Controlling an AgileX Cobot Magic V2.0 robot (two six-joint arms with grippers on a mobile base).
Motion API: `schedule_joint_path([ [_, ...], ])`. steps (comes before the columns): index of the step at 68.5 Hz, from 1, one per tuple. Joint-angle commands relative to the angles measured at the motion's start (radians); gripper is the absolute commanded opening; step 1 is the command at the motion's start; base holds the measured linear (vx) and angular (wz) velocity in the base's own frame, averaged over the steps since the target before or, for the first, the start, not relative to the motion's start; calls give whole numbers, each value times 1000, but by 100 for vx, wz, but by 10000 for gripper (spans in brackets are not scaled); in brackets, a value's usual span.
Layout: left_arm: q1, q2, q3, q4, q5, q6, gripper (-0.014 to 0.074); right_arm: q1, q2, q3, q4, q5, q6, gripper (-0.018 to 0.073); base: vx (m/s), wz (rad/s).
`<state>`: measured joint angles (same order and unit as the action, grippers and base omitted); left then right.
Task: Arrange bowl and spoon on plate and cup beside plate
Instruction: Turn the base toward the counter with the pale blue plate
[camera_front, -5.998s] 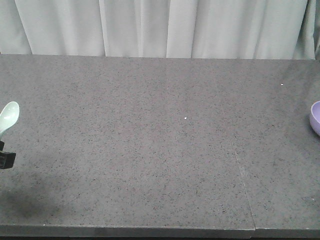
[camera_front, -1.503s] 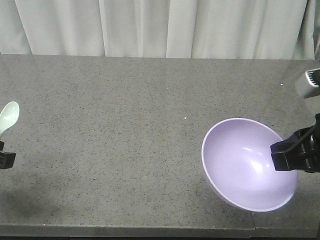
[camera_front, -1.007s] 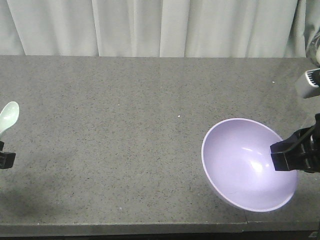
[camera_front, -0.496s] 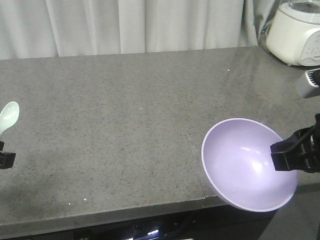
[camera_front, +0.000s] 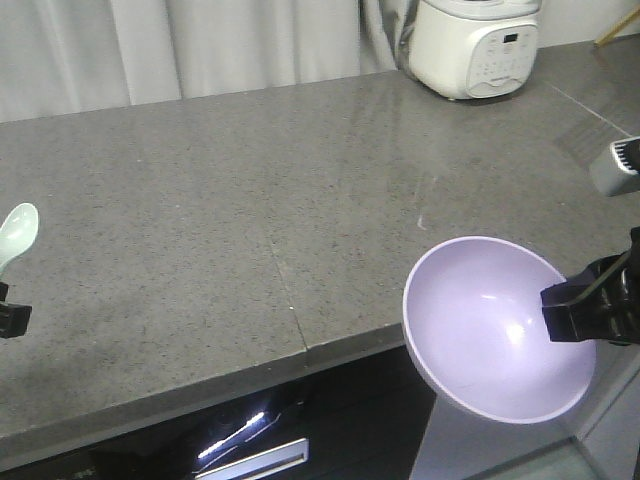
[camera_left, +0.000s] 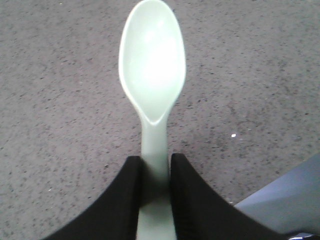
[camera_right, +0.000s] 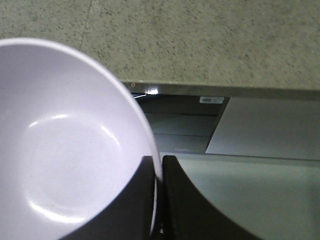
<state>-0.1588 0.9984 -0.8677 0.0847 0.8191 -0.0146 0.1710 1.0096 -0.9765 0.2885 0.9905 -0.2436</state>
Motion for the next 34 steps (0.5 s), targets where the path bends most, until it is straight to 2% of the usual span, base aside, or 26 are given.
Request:
schedule_joint_path([
  [1,-3,-16,-24,-1,-51,-2,93,2,-16,-25,15,-53,2,-3,-11,-44],
  [34,-3,-16,-24,-1,-51,-2,93,2,-16,-25,15,-53,2,-3,-11,-44],
])
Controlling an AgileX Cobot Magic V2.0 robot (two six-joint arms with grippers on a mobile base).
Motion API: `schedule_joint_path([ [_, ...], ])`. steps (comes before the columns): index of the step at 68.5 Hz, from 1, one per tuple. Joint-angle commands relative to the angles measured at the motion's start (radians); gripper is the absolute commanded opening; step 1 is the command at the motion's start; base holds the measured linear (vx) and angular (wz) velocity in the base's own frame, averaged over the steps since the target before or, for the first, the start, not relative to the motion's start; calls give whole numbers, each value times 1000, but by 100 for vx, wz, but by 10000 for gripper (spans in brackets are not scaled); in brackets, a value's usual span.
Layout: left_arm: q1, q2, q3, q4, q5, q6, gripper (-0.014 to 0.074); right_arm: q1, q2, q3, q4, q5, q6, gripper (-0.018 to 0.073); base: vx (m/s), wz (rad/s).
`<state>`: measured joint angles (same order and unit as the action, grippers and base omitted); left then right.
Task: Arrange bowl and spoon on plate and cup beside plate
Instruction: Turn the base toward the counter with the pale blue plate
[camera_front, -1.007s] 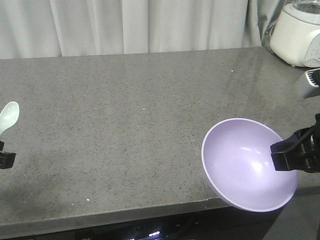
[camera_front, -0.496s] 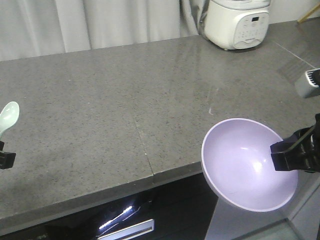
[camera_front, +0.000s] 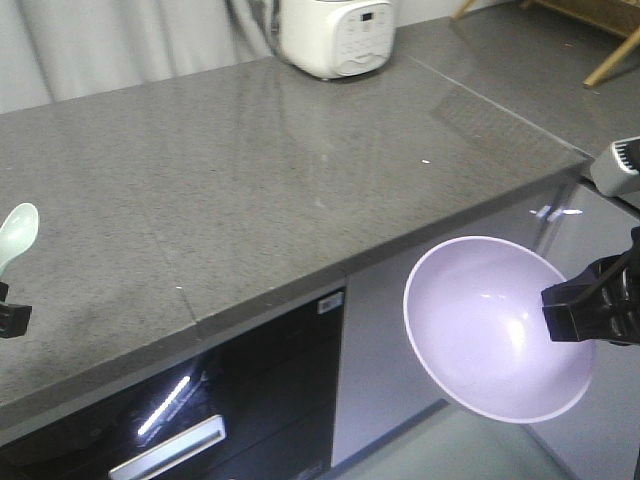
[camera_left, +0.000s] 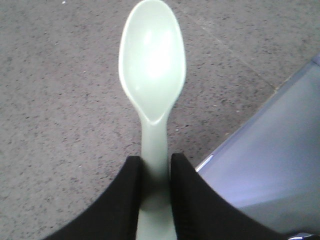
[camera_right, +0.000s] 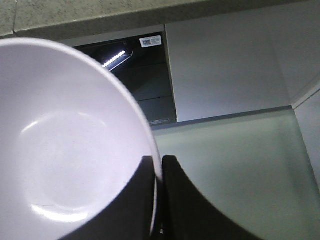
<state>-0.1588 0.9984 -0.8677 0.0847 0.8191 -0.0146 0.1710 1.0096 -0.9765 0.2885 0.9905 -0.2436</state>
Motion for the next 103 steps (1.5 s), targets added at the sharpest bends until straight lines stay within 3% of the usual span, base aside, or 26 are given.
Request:
schedule_joint_path([
  [1,-3,-16,-24,-1,-51,-2,93,2,-16,-25,15,-53,2,-3,-11,-42],
  [103,-3,-16,-24,-1,-51,-2,93,2,-17,-25,15,-53,2,-3,-8,-30],
])
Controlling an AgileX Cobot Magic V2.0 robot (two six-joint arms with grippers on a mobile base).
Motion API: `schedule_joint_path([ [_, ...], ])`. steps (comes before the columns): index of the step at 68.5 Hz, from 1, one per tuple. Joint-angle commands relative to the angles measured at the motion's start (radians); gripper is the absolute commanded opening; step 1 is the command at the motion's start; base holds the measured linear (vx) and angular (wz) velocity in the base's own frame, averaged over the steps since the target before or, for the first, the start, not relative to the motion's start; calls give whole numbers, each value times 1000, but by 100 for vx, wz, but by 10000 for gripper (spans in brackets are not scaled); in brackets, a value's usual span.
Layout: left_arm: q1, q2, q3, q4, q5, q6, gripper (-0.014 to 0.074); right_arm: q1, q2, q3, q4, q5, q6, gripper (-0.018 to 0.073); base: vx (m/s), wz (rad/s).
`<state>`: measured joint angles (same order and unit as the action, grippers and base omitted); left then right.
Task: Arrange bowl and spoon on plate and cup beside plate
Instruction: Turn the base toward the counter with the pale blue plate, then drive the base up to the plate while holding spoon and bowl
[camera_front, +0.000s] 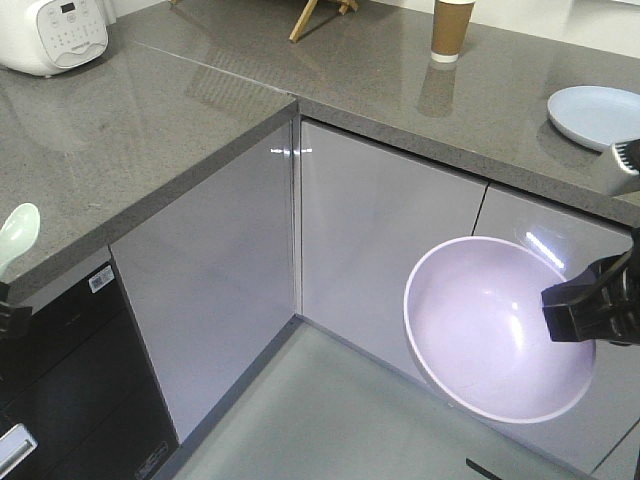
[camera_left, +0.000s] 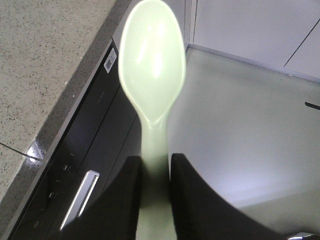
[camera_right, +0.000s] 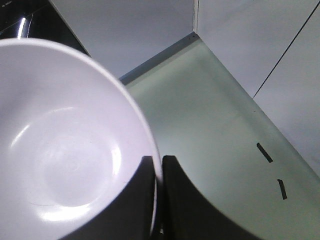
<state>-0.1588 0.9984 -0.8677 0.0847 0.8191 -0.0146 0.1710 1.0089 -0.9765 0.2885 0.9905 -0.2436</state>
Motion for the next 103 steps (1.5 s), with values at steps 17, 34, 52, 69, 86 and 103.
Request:
schedule_joint_path([
  [17,-3,-16,-24,-1,-51,-2,93,2,-17,-25,15,-53,2,-3,0,0],
  [34,-3,-17,-24,-1,-51,-2,93,2,-18,-25,15,-53,2,-3,5,7],
  [52,-3,-17,-24,-1,-51,-2,93,2,-18,-25,15,-53,2,-3,9,-4],
  [69,-3,-17,-24,-1,-51,-2,93,2,-18,-25,15,-53,2,-3,13,-29],
  [86,-3,-17,-24,-1,-51,-2,93,2,-18,-25,15,-53,2,-3,13,-17],
  [103,-3,-17,-24,-1,-51,-2,93,2,-18,-25,15,-53,2,-3,10,-12],
])
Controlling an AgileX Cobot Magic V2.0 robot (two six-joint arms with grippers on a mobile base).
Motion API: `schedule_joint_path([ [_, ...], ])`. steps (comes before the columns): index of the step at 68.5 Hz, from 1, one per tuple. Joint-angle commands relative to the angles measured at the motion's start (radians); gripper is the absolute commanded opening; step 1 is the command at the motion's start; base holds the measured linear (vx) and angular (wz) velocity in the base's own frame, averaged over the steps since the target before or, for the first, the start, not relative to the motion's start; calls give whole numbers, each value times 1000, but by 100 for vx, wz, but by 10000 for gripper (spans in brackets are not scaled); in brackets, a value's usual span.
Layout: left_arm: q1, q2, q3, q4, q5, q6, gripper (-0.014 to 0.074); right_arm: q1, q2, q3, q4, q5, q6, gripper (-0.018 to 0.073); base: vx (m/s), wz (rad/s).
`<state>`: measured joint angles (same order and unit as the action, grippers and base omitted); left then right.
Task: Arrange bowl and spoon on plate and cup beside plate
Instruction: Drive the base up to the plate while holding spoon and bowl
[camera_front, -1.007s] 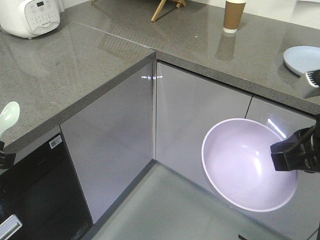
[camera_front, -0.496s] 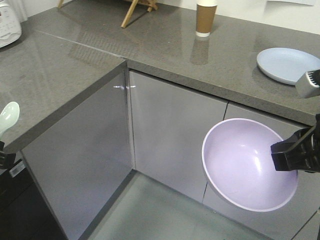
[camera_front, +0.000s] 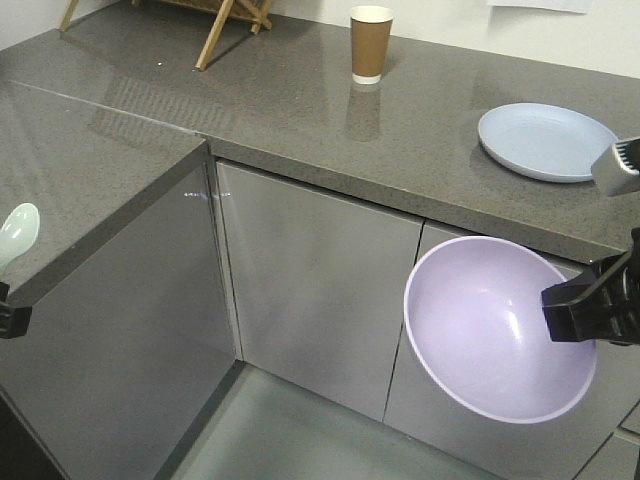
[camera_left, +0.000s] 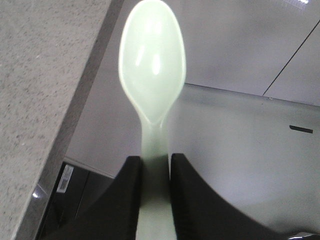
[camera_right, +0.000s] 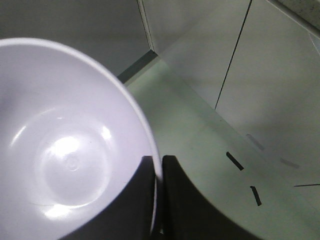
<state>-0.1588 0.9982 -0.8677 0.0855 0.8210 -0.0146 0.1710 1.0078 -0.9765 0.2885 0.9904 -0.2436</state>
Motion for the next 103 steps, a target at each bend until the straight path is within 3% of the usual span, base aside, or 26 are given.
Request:
schedule_joint_path([
  [1,-3,-17,-24,-2,-53,-2,93,2,-17,-25,15,-53,2,-3,8,-13],
  [103,-3,-17,-24,-2,-53,-2,93,2,-17,-25,15,-53,2,-3,9,-6],
])
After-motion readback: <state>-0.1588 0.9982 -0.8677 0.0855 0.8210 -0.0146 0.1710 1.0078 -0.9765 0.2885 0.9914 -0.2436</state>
